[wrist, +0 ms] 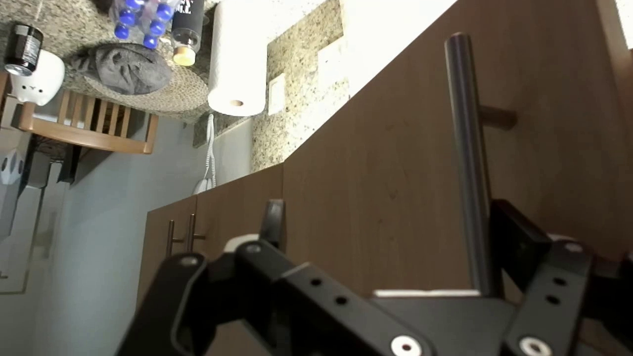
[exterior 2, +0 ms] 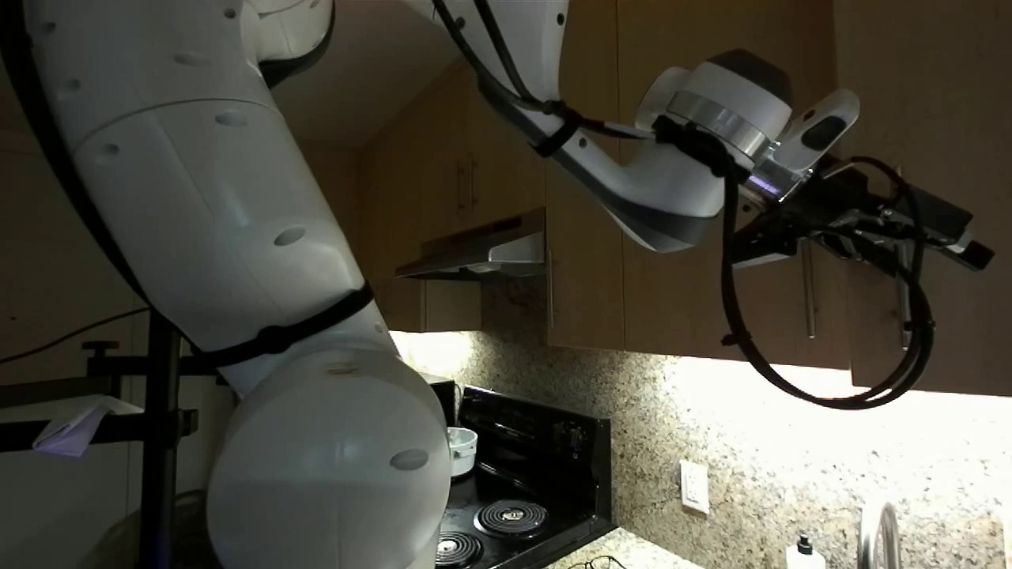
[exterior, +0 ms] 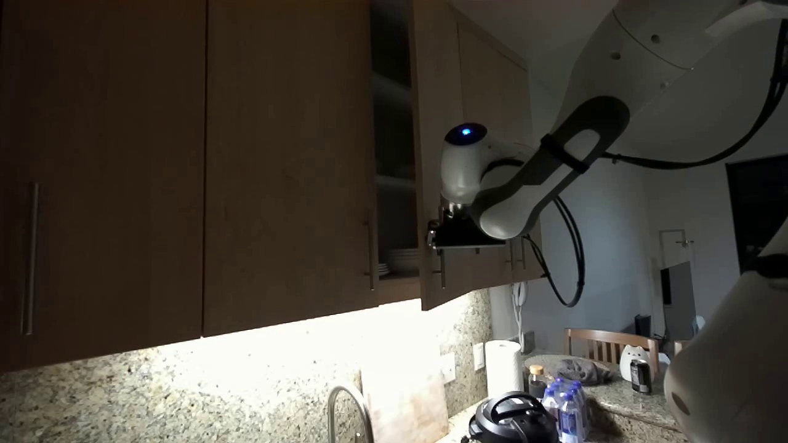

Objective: Open the third cabinet door from the right

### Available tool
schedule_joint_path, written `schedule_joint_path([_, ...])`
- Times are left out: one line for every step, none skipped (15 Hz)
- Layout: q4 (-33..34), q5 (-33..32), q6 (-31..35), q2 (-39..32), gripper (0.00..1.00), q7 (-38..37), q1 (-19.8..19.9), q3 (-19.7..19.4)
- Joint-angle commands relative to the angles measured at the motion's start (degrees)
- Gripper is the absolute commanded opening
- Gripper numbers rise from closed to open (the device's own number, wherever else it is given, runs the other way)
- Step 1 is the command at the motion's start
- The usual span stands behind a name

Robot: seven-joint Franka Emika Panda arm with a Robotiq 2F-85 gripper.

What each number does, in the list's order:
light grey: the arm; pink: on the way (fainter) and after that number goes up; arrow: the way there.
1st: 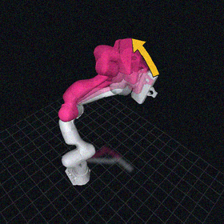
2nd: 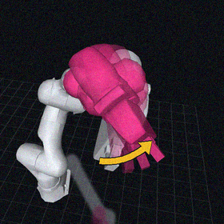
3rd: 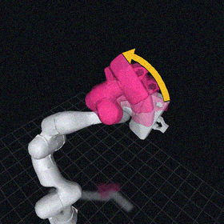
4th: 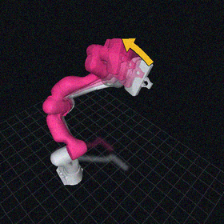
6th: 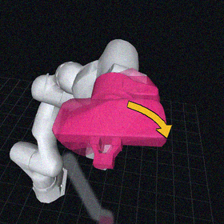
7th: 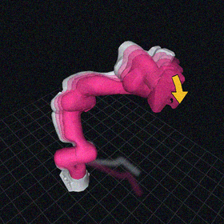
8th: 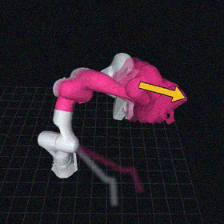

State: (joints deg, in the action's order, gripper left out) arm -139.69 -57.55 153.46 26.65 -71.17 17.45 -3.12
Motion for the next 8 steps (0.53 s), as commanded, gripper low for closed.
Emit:
schedule_joint_path([-3.17, -4.72, -1.03, 4.99, 1.0, -2.43, 4.86, -1.48])
schedule_joint_path([-3.68, -5.2, -0.39, 5.42, 1.0, -2.77, 5.22, -1.88])
schedule_joint_path([-4.11, -5.49, 0.39, 5.74, 1.0, -3.0, 5.64, -2.19])
schedule_joint_path([-4.58, -5.69, 1.17, 6.12, 1.0, -2.81, 6.0, -2.56])
schedule_joint_path([-4.95, -5.98, 1.78, 6.37, 1.0, -2.68, 6.32, -2.82])
schedule_joint_path([-5.33, -6.45, 2.6, 6.65, 1.0, -2.73, 6.88, -3.06])
schedule_joint_path([-5.84, -6.82, 3.44, 7.11, 1.0, -2.63, 7.27, -3.53])
schedule_joint_path([-6.39, -7.1, 4.48, 7.55, 1.0, -2.57, 7.71, -3.98])
